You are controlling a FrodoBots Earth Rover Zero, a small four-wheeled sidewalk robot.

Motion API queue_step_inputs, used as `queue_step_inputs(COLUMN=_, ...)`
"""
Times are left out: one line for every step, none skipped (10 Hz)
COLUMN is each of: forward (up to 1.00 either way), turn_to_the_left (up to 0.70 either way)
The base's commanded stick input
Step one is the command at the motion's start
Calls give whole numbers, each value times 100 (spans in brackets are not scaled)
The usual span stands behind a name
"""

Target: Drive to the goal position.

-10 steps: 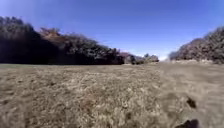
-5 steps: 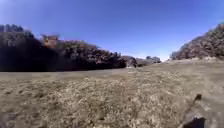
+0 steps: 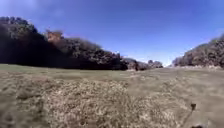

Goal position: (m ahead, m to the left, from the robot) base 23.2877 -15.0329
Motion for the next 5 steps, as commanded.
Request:
queue_step_inputs(forward=100, turn_to_the_left=-40)
queue_step_inputs(forward=100, turn_to_the_left=-40)
queue_step_inputs(forward=100, turn_to_the_left=-40)
queue_step_inputs(forward=100, turn_to_the_left=-32)
queue_step_inputs(forward=100, turn_to_the_left=-6)
